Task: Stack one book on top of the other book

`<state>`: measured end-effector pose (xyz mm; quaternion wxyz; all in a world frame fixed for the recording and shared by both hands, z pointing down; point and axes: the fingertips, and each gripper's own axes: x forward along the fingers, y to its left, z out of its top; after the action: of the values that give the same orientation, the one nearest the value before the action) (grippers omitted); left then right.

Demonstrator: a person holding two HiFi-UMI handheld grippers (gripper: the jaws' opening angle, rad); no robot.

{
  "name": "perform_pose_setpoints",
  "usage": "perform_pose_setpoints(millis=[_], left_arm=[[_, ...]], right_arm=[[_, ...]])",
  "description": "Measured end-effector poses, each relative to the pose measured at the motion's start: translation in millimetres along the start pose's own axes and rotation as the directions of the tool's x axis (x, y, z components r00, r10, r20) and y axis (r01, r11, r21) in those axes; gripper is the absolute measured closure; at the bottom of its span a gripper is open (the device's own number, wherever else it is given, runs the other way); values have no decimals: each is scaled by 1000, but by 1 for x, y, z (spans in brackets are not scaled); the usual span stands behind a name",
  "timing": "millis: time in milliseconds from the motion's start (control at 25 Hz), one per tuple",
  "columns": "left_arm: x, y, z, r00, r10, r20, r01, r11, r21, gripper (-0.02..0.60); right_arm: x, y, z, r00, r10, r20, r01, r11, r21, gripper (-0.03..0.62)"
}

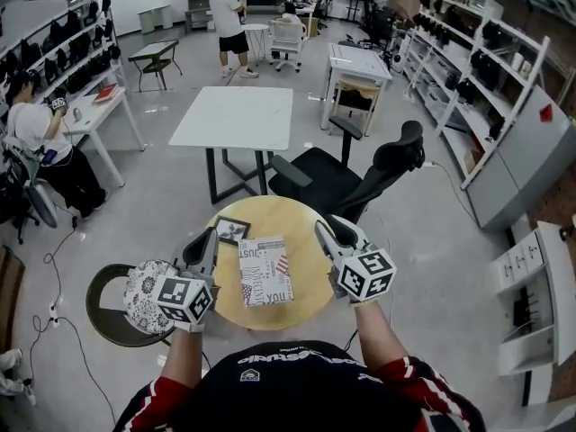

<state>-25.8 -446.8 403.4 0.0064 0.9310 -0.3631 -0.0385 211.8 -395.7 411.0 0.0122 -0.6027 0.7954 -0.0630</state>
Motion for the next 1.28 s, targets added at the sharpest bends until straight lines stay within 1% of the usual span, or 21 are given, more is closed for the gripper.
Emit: perform_pose_setpoints(millis=[200, 400, 640, 840, 1040, 1280], left_arm=[[0, -2, 0, 1000, -3, -1, 3, 1000, -6, 566], [0, -4, 3, 1000, -7, 6, 7, 1000, -9, 566], [-1, -4, 1, 1000, -10, 0, 10, 1000, -9, 566], [-3, -2, -2, 1000, -8, -2, 8, 1000, -9, 566], [-7, 0, -2, 1000, -1, -2, 1, 1000, -7, 566], [-11, 3, 0, 1000, 6, -3, -6, 1000, -7, 566]], right_arm=[[-4, 7, 15, 1000, -8, 23, 9, 999, -32, 494], [-5, 13, 19, 1000, -24, 17, 25, 998, -65, 518], [-6, 16, 22, 999, -14, 41, 16, 998, -60, 555], [-4, 21, 23, 999, -10, 50, 13, 997, -70, 563], [0, 31, 20, 999, 7, 34, -4, 995, -96, 566], [3, 33, 22, 999, -16, 28, 19, 992, -128, 566]])
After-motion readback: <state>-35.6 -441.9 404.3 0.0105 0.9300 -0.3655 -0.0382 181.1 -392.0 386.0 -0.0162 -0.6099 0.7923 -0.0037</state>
